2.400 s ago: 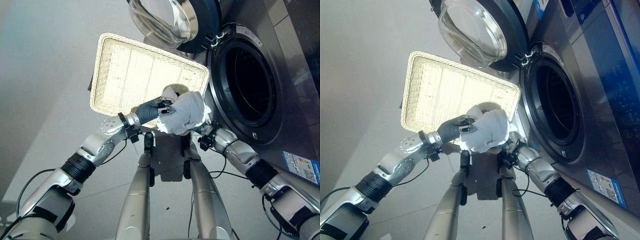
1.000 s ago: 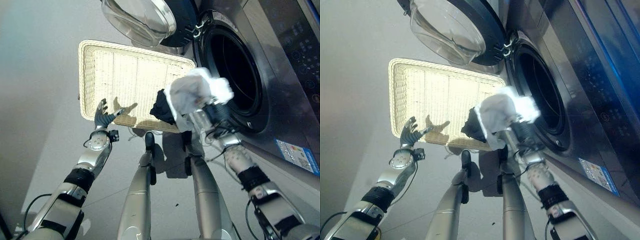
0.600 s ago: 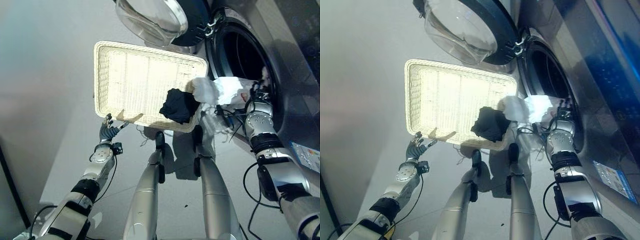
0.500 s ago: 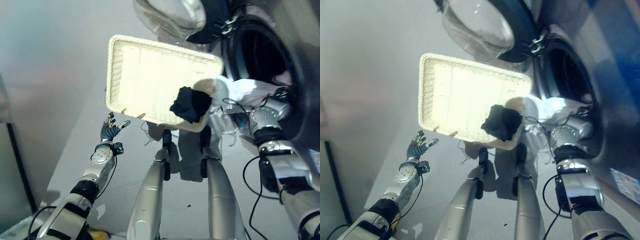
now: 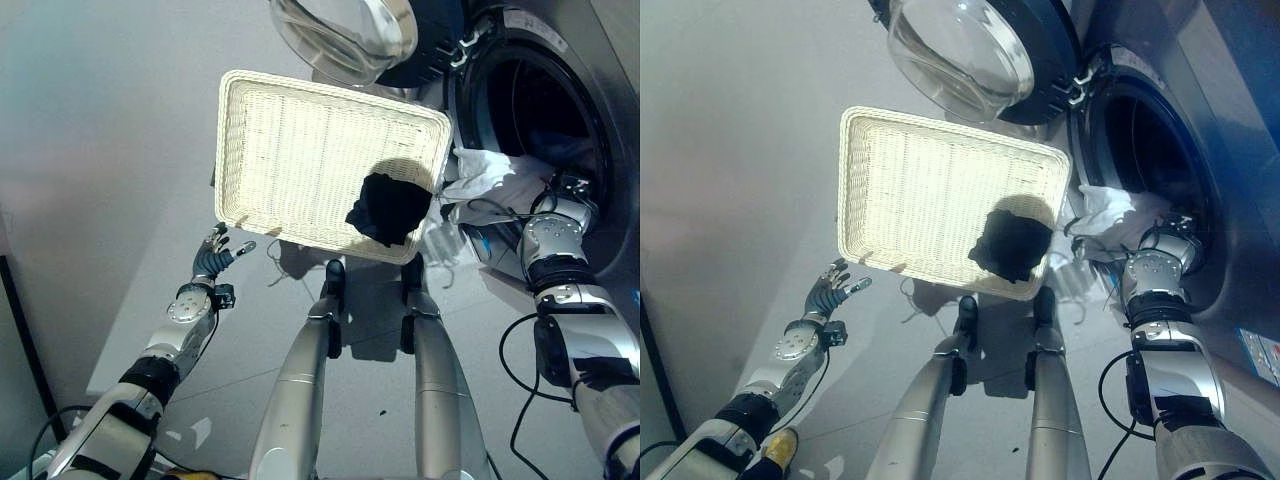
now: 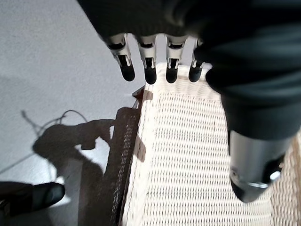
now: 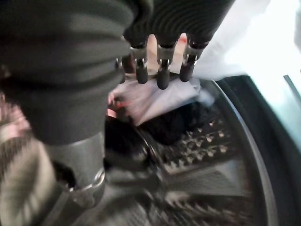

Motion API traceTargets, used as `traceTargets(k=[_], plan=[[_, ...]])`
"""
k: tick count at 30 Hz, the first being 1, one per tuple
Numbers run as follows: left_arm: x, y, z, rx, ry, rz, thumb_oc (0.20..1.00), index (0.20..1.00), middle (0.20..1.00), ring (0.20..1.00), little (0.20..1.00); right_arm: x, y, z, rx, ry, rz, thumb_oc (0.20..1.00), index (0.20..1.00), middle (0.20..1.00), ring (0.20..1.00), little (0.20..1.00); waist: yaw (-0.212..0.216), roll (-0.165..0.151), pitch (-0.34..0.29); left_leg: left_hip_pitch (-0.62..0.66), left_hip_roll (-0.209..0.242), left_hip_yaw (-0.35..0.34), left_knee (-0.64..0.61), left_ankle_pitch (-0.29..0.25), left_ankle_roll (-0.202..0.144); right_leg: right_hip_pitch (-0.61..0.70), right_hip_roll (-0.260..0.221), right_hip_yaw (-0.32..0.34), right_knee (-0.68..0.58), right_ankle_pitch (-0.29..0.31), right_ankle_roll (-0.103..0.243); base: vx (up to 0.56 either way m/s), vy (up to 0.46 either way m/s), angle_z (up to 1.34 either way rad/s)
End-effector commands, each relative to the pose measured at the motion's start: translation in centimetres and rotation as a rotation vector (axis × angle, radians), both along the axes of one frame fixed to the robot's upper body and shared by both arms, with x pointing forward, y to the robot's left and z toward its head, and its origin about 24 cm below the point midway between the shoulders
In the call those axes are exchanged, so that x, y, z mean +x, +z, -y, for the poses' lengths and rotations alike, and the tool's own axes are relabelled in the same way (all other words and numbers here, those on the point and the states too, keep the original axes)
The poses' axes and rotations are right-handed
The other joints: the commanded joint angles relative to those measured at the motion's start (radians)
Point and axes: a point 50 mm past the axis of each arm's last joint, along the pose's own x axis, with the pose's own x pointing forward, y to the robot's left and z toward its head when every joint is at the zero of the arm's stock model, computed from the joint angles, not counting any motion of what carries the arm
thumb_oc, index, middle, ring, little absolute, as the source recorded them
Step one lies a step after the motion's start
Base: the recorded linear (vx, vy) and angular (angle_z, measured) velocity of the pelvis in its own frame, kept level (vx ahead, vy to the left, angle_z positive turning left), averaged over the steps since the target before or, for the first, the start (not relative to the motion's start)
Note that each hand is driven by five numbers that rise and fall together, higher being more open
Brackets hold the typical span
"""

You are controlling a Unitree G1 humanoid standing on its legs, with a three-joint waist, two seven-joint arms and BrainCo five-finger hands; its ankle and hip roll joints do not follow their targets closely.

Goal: Put the clothes into the washing machine.

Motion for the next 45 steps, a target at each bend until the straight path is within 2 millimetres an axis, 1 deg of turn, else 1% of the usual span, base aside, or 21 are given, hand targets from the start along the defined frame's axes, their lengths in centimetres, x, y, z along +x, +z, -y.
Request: traceTargets(k=[1, 3, 6, 7, 10, 13, 16, 17, 18, 21, 24, 25, 28, 29, 32, 34, 35, 36, 39, 43, 45], plan=[[0.0, -0.4, -0.2, -0.045, 0.05, 0.01, 1.0, 1.0, 1.0, 1.0, 1.0, -3.5, 3.1, 3.4, -0.504, -0.341, -0.16, 1.0, 1.0, 1.0, 1.0, 1.0, -0.035, 0.055, -0.023, -0.015, -0.01, -0.012, -0.042, 0.027, -0.053, 0.008, 0.069, -0.103, 0.069, -0.14, -0.017, -0.03, 0.032, -0.1], [-0.1, -0.8, 0.3, -0.054, 0.044, 0.011, 1.0, 1.0, 1.0, 1.0, 1.0, -3.3, 3.7, 2.4, -0.683, -0.394, -0.236, 1.0, 1.0, 1.0, 1.0, 1.0, -0.034, 0.062, -0.023, -0.016, -0.011, -0.009, -0.05, 0.031, -0.054, 0.005, 0.07, -0.103, 0.065, -0.141, -0.018, -0.04, 0.05, -0.06], [-0.4, -1.3, 0.5, -0.07, 0.042, 0.013, 1.0, 1.0, 1.0, 1.0, 1.0, -3.0, 3.7, 1.7, -0.841, -0.376, -0.261, 1.0, 1.0, 1.0, 1.0, 1.0, -0.035, 0.068, -0.023, -0.023, -0.01, -0.003, -0.06, 0.042, -0.055, -0.004, 0.071, -0.105, 0.056, -0.133, -0.018, -0.03, 0.047, -0.04], [-0.6, -1.7, 0.6, -0.072, 0.042, 0.004, 1.0, 1.0, 1.0, 1.0, 1.0, -3.0, 3.3, 1.6, -0.866, -0.362, -0.267, 1.0, 1.0, 1.0, 1.0, 1.0, -0.037, 0.067, -0.023, -0.015, -0.011, -0.003, -0.056, 0.031, -0.056, 0.003, 0.069, -0.105, 0.064, -0.147, -0.017, -0.02, 0.045, -0.04], [-0.9, -2.1, 0.6, -0.091, 0.051, -0.001, 1.0, 1.0, 1.0, 1.0, 1.0, -2.9, 2.3, 0.7, -0.95, -0.298, -0.261, 1.0, 1.0, 1.0, 1.0, 1.0, -0.041, 0.067, -0.023, -0.017, -0.009, 0.003, -0.056, 0.029, -0.056, -0.001, 0.066, -0.106, 0.068, -0.153, -0.017, -0.01, 0.039, -0.03], [-1.2, -2.5, 0.6, -0.103, 0.061, -0.008, 1.0, 1.0, 1.0, 1.0, 1.0, -2.8, 1.1, 0.0, -0.954, -0.234, -0.247, 1.0, 1.0, 1.0, 1.0, 1.0, -0.046, 0.065, -0.023, -0.016, -0.008, 0.006, -0.056, 0.028, -0.057, -0.001, 0.067, -0.104, 0.071, -0.157, -0.017, -0.01, 0.027, -0.01], [-1.7, -3.5, 1.0, -0.127, 0.08, -0.022, 1.0, 1.0, 1.0, 1.0, 1.0, -2.8, -2.2, -1.5, -0.918, -0.099, -0.227, 1.0, 1.0, 1.0, 1.0, 1.0, -0.053, 0.061, -0.023, -0.015, -0.008, 0.011, -0.061, 0.028, -0.055, -0.002, 0.07, -0.102, 0.071, -0.159, -0.016, -0.01, 0.036, 0.0], [-1.8, -3.5, 1.0, -0.129, 0.082, -0.023, 1.0, 1.0, 1.0, 1.0, 1.0, -2.8, -2.5, -1.7, -0.916, -0.083, -0.227, 1.0, 1.0, 1.0, 1.0, 1.0, -0.054, 0.061, -0.023, -0.015, -0.007, 0.011, -0.061, 0.028, -0.055, -0.003, 0.071, -0.101, 0.071, -0.159, -0.016, -0.02, 0.047, 0.01], [-2.0, -4.0, 1.3, -0.143, 0.095, -0.025, 1.0, 1.0, 1.0, 1.0, 1.0, -2.9, -4.3, -2.8, -0.912, -0.004, -0.22, 1.0, 1.0, 1.0, 1.0, 1.0, -0.059, 0.059, -0.023, -0.019, -0.008, 0.014, -0.064, 0.03, -0.053, -0.008, 0.073, -0.098, 0.07, -0.158, -0.017, -0.02, 0.06, 0.01], [-2.7, -5.0, 1.7, -0.17, 0.128, -0.038, 1.0, 1.0, 1.0, 1.0, 1.0, -3.0, -7.6, -5.4, -0.918, 0.183, -0.243, 1.0, 1.0, 1.0, 1.0, 1.0, -0.067, 0.056, -0.023, -0.021, -0.008, 0.017, -0.069, 0.033, -0.052, -0.013, 0.076, -0.092, 0.073, -0.16, -0.02, -0.02, 0.074, 0.01], [-3.1, -5.6, 2.0, -0.199, 0.147, -0.046, 1.0, 1.0, 1.0, 1.0, 1.0, -3.5, -10.7, -7.3, -0.931, 0.293, -0.304, 1.0, 1.0, 1.0, 1.0, 1.0, -0.074, 0.053, -0.023, -0.025, -0.009, 0.023, -0.068, 0.034, -0.05, -0.019, 0.077, -0.089, 0.072, -0.159, -0.023, -0.01, 0.056, -0.05], [-3.1, -5.7, 2.0, -0.202, 0.148, -0.047, 1.0, 1.0, 1.0, 1.0, 1.0, -3.5, -11.0, -7.5, -0.934, 0.302, -0.31, 1.0, 1.0, 1.0, 1.0, 1.0, -0.075, 0.052, -0.023, -0.025, -0.009, 0.024, -0.068, 0.034, -0.05, -0.019, 0.077, -0.088, 0.072, -0.159, -0.023, -0.01, 0.071, -0.05], [-3.5, -6.4, 2.6, -0.247, 0.158, -0.056, 1.0, 1.0, 1.0, 1.0, 1.0, -4.2, -14.3, -9.1, -0.945, 0.44, -0.401, 1.0, 1.0, 1.0, 1.0, 1.0, -0.084, 0.051, -0.023, -0.027, -0.011, 0.033, -0.066, 0.032, -0.048, -0.022, 0.075, -0.084, 0.068, -0.158, -0.025, -0.01, 0.097, -0.05], [-3.5, -6.5, 2.7, -0.249, 0.158, -0.058, 1.0, 1.0, 1.0, 1.0, 1.0, -4.2, -14.6, -9.3, -0.945, 0.455, -0.408, 1.0, 1.0, 1.0, 1.0, 1.0, -0.085, 0.051, -0.023, -0.027, -0.011, 0.034, -0.066, 0.033, -0.047, -0.023, 0.074, -0.084, 0.068, -0.158, -0.025, -0.01, 0.086, -0.1], [-3.7, -7.2, 3.5, -0.269, 0.147, -0.094, 1.0, 1.0, 1.0, 1.0, 1.0, -4.5, -16.6, -10.3, -0.959, 0.557, -0.48, 1.0, 1.0, 1.0, 1.0, 1.0, -0.088, 0.053, -0.023, -0.035, -0.013, 0.041, -0.063, 0.034, -0.046, -0.032, 0.07, -0.083, 0.064, -0.151, -0.025, -0.02, 0.08, -0.05], [-3.8, -7.7, 3.9, -0.275, 0.146, -0.119, 1.0, 1.0, 1.0, 1.0, 1.0, -4.7, -18.2, -10.2, -0.878, 0.607, -0.54, 1.0, 1.0, 1.0, 1.0, 1.0, -0.087, 0.052, -0.023, -0.04, -0.013, 0.045, -0.065, 0.035, -0.044, -0.036, 0.067, -0.084, 0.057, -0.147, -0.023, -0.02, 0.061, -0.01], [-3.8, -7.8, 3.9, -0.276, 0.146, -0.121, 1.0, 1.0, 1.0, 1.0, 1.0, -4.8, -18.3, -10.2, -0.874, 0.609, -0.547, 1.0, 1.0, 1.0, 1.0, 1.0, -0.087, 0.052, -0.023, -0.04, -0.013, 0.046, -0.065, 0.035, -0.043, -0.037, 0.067, -0.084, 0.057, -0.147, -0.023, -0.02, 0.055, -0.01], [-3.9, -8.0, 4.1, -0.285, 0.148, -0.13, 1.0, 1.0, 1.0, 1.0, 1.0, -4.9, -19.0, -9.8, -0.834, 0.609, -0.593, 1.0, 1.0, 1.0, 1.0, 1.0, -0.087, 0.053, -0.023, -0.044, -0.013, 0.049, -0.065, 0.036, -0.042, -0.04, 0.067, -0.083, 0.056, -0.145, -0.022, -0.01, 0.05, -0.01], [-3.8, -8.2, 4.5, -0.298, 0.145, -0.136, 1.0, 1.0, 1.0, 1.0, 1.0, -4.9, -19.5, -9.2, -0.82, 0.577, -0.676, 1.0, 1.0, 1.0, 1.0, 1.0, -0.084, 0.057, -0.023, -0.06, -0.013, 0.05, -0.059, 0.036, -0.04, -0.057, 0.068, -0.08, 0.059, -0.142, -0.022, -0.01, 0.05, 0.0], [-3.6, -8.1, 4.9, -0.302, 0.127, -0.134, 1.0, 1.0, 1.0, 1.0, 1.0, -4.5, -20.4, -8.3, -0.563, 0.6, -0.718, 1.0, 1.0, 1.0, 1.0, 1.0, -0.071, 0.068, -0.023, -0.093, -0.012, 0.043, -0.046, 0.038, -0.035, -0.093, 0.075, -0.075, 0.083, -0.145, -0.021, 0.0, 0.0, 0.0], [-3.5, -8.0, 5.0, -0.302, 0.121, -0.13, 1.0, 1.0, 1.0, 1.0, 1.0, -4.2, -20.3, -8.0, -0.51, 0.599, -0.719, 1.0, 1.0, 1.0, 1.0, 1.0, -0.065, 0.071, -0.023, -0.105, -0.011, 0.04, -0.042, 0.04, -0.033, -0.105, 0.077, -0.075, 0.095, -0.149, -0.02, 0.01, -0.02, 0.0]])
